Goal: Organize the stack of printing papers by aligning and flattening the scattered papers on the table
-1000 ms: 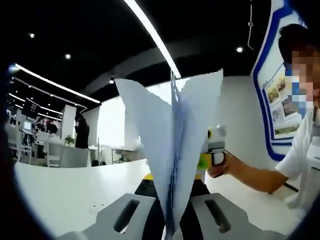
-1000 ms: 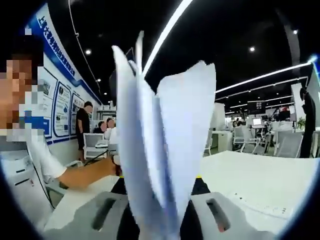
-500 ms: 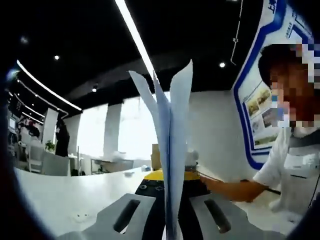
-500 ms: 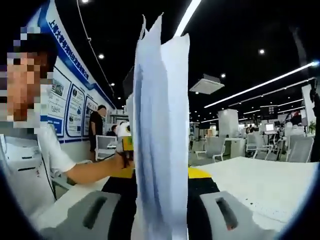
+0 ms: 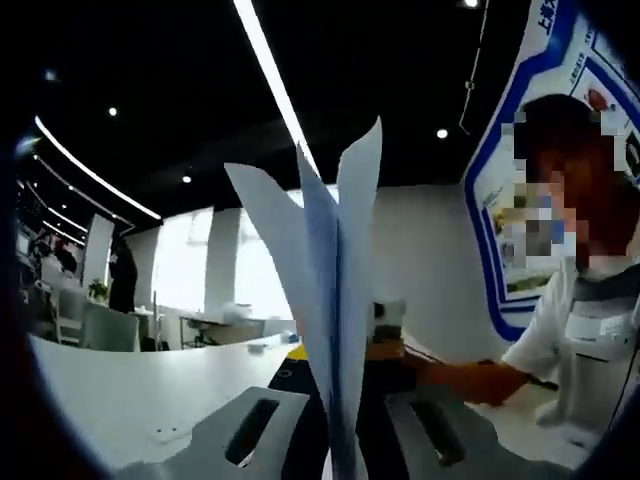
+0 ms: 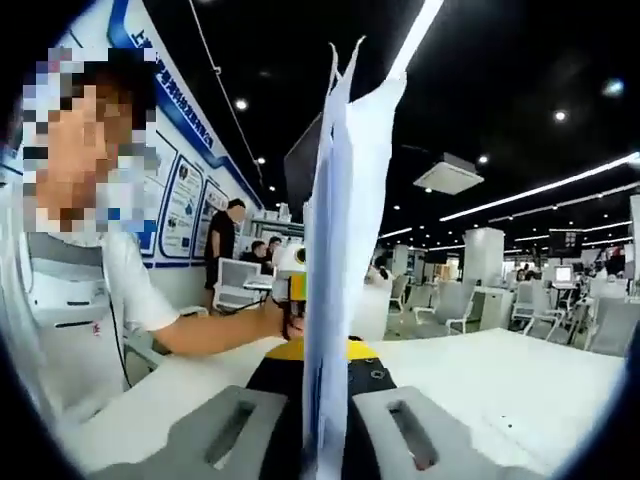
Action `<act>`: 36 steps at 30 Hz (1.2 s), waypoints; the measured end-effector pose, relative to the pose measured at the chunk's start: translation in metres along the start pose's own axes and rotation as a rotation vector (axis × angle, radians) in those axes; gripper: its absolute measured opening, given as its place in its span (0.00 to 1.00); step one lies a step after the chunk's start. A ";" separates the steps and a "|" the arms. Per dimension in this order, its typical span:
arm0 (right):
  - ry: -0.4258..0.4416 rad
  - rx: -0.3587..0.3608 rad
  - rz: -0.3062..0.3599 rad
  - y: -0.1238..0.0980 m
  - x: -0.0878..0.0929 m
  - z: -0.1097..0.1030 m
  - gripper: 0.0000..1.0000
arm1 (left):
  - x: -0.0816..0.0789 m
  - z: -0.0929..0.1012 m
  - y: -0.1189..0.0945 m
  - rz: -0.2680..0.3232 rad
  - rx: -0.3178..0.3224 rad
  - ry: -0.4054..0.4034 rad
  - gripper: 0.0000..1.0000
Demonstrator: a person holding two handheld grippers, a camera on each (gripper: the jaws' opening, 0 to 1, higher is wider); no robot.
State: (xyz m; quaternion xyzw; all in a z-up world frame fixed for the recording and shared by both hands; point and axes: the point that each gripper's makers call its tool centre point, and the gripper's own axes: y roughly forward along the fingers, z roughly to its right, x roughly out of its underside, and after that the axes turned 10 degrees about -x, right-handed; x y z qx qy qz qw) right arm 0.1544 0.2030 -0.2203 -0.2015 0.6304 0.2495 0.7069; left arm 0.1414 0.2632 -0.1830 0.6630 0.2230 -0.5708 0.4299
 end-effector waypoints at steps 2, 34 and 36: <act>-0.014 0.041 -0.056 -0.009 0.002 0.002 0.00 | -0.001 -0.010 0.002 -0.011 -0.063 0.055 0.25; 0.135 -0.177 -0.753 -0.008 0.020 -0.099 0.00 | 0.024 0.103 -0.017 -0.577 0.138 0.175 0.23; 0.143 -0.162 -0.764 -0.010 0.021 -0.099 0.00 | 0.027 0.112 -0.019 -0.582 0.171 0.196 0.06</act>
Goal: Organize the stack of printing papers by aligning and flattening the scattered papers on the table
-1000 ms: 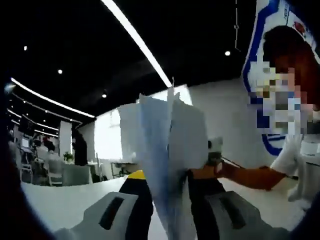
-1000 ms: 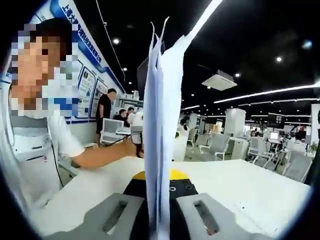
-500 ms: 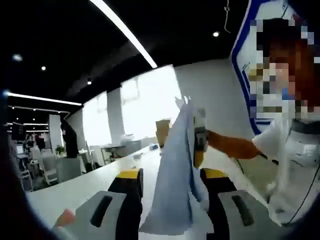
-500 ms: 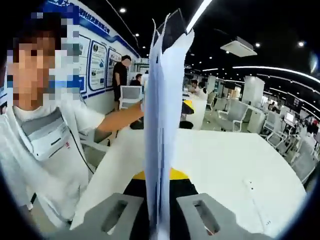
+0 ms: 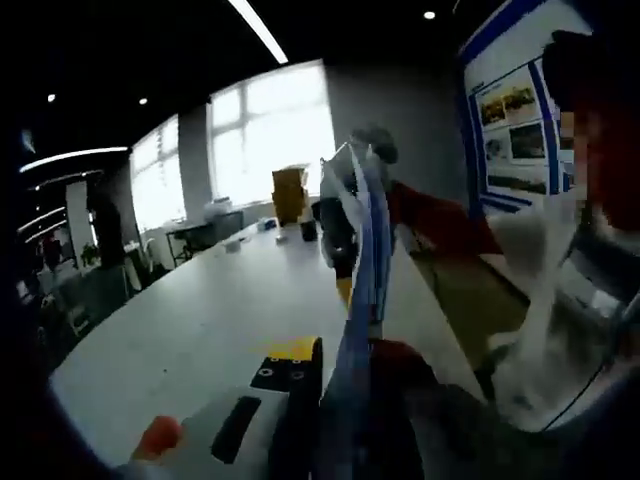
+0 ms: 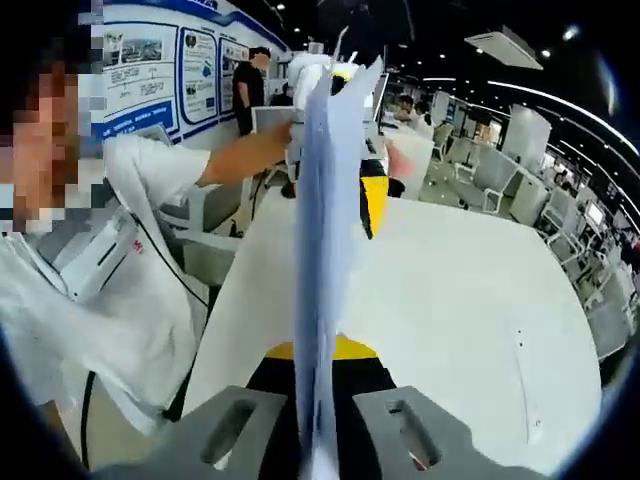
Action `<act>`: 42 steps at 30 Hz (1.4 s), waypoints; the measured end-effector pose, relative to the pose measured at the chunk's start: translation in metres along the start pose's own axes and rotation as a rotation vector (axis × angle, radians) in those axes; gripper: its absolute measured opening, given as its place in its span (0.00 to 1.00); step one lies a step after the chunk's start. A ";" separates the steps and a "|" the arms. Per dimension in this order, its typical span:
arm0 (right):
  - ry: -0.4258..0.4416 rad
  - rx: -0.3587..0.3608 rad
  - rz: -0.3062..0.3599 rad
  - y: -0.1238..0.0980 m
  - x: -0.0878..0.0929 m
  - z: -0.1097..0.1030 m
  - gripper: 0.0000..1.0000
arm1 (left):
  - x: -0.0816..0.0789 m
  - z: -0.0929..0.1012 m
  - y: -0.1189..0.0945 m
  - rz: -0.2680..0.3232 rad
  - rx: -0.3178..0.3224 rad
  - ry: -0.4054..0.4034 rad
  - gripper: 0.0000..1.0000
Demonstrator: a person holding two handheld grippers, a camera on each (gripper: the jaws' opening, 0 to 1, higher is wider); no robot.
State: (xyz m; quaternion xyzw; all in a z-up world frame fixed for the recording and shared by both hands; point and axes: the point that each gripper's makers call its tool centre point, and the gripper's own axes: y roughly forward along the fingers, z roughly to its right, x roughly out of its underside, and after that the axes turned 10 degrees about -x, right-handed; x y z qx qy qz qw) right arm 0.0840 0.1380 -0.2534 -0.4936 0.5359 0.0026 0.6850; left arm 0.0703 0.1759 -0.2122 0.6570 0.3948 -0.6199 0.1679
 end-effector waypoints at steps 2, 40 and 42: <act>0.005 0.013 -0.010 -0.003 0.004 -0.002 0.00 | 0.000 0.006 0.001 0.014 0.005 0.000 0.06; 0.059 0.080 1.341 -0.020 -0.003 0.023 0.82 | -0.099 -0.014 -0.075 0.344 -0.109 -0.105 0.05; 0.033 0.044 1.335 -0.011 -0.014 0.022 0.75 | -0.102 -0.011 -0.074 0.358 -0.089 -0.117 0.05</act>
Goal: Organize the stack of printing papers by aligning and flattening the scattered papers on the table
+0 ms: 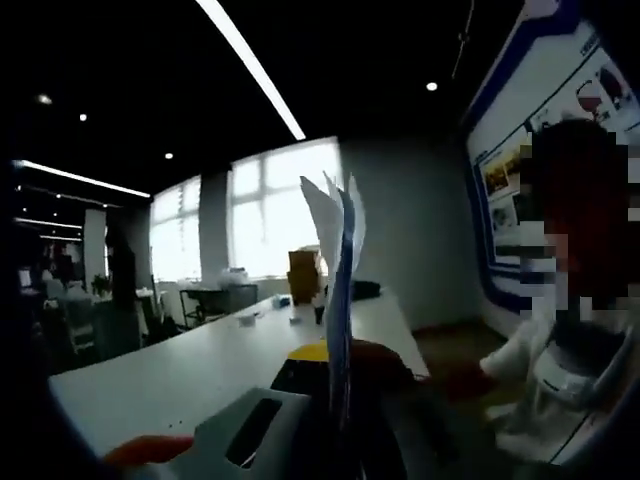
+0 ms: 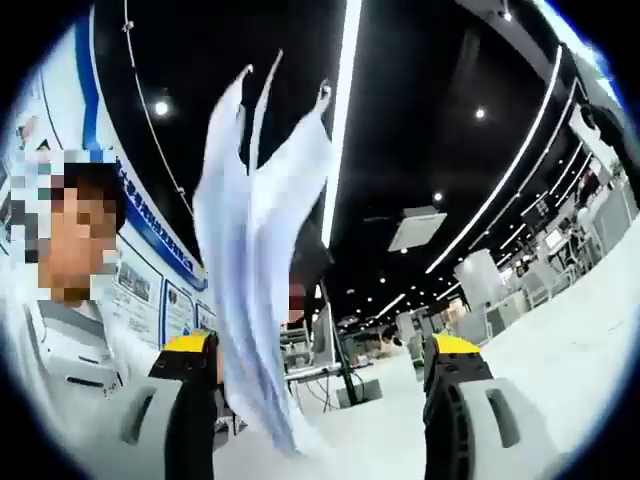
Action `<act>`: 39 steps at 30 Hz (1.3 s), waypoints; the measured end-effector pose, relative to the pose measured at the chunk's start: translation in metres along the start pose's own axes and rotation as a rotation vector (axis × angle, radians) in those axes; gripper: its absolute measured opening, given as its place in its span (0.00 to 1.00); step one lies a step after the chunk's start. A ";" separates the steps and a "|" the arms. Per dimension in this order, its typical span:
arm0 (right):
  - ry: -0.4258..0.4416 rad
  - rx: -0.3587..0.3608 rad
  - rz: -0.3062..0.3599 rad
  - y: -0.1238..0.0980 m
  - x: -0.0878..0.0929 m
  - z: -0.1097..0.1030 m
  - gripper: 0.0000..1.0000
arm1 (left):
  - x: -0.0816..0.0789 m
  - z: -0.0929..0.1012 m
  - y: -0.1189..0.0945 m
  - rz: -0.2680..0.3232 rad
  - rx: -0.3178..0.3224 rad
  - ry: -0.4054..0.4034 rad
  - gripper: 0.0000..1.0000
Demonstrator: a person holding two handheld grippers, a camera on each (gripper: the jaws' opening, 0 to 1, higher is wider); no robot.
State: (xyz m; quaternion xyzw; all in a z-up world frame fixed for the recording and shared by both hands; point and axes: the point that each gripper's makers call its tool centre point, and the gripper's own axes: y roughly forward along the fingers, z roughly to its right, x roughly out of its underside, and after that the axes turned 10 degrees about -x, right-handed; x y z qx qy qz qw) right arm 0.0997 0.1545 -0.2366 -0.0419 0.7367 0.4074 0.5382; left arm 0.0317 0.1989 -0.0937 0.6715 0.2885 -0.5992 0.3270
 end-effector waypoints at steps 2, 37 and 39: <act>-0.046 -0.094 0.047 0.016 -0.002 -0.016 0.59 | -0.002 0.003 -0.001 0.012 0.016 -0.014 0.05; -0.201 0.049 -0.374 -0.066 0.016 0.012 0.00 | 0.193 -0.043 -0.019 -0.002 -0.072 -0.142 0.06; -0.205 0.029 -0.360 -0.061 0.015 0.007 0.00 | 0.192 -0.042 -0.022 0.027 -0.065 -0.151 0.06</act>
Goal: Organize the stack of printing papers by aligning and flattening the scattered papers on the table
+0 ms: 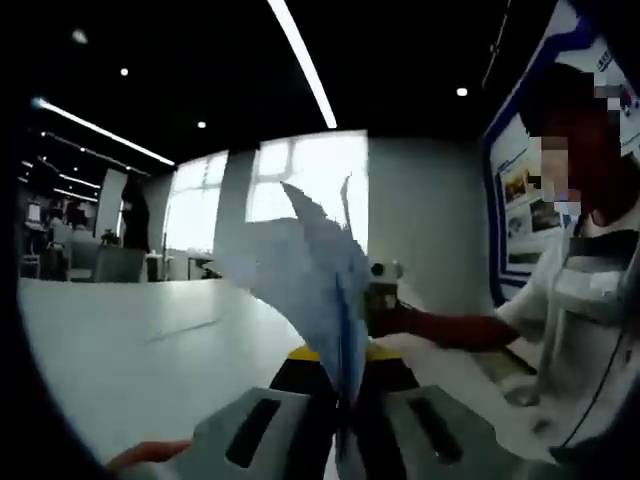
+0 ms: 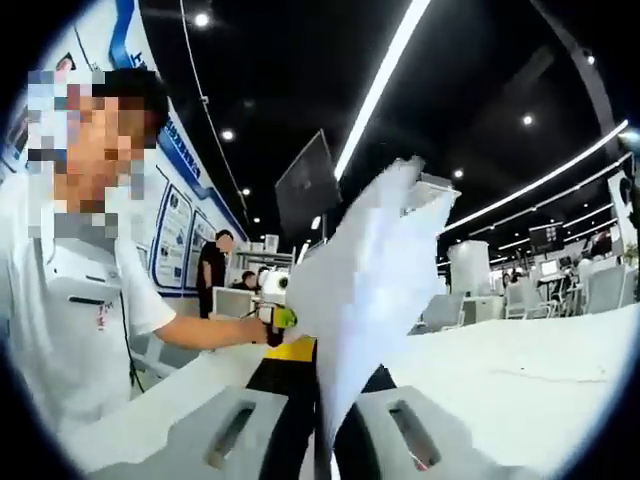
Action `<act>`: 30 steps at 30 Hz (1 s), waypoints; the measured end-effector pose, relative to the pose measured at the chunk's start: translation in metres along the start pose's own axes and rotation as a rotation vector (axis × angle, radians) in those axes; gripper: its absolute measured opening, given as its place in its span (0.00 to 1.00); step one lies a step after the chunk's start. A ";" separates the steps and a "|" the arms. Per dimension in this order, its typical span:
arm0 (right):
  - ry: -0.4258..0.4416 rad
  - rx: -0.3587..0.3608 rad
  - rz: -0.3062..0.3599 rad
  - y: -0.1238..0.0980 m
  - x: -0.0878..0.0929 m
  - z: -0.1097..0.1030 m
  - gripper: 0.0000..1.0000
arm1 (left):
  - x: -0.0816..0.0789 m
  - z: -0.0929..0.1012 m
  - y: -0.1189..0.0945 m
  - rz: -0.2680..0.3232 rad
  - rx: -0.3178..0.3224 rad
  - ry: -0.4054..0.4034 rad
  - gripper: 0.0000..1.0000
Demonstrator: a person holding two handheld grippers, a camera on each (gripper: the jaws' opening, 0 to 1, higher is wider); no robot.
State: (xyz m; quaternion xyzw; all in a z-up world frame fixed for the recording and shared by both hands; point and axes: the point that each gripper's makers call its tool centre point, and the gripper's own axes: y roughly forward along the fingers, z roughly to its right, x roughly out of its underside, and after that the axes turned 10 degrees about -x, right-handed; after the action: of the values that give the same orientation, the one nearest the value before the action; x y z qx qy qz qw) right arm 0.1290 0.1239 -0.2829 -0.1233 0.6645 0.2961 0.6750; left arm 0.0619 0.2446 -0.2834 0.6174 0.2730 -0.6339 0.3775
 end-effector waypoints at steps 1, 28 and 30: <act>-0.017 0.010 -0.011 0.002 -0.002 0.000 0.00 | 0.000 0.001 -0.001 -0.001 -0.002 0.007 0.06; -0.045 -0.016 -0.106 0.011 0.010 -0.006 0.00 | 0.011 -0.012 -0.001 -0.049 -0.101 0.016 0.06; -0.030 0.014 -0.080 0.008 0.002 0.001 0.00 | 0.006 -0.012 0.000 -0.042 -0.112 0.008 0.06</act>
State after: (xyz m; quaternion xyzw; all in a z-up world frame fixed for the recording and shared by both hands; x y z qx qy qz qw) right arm 0.1249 0.1310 -0.2827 -0.1405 0.6508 0.2663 0.6970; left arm 0.0690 0.2535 -0.2908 0.5919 0.3225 -0.6228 0.3972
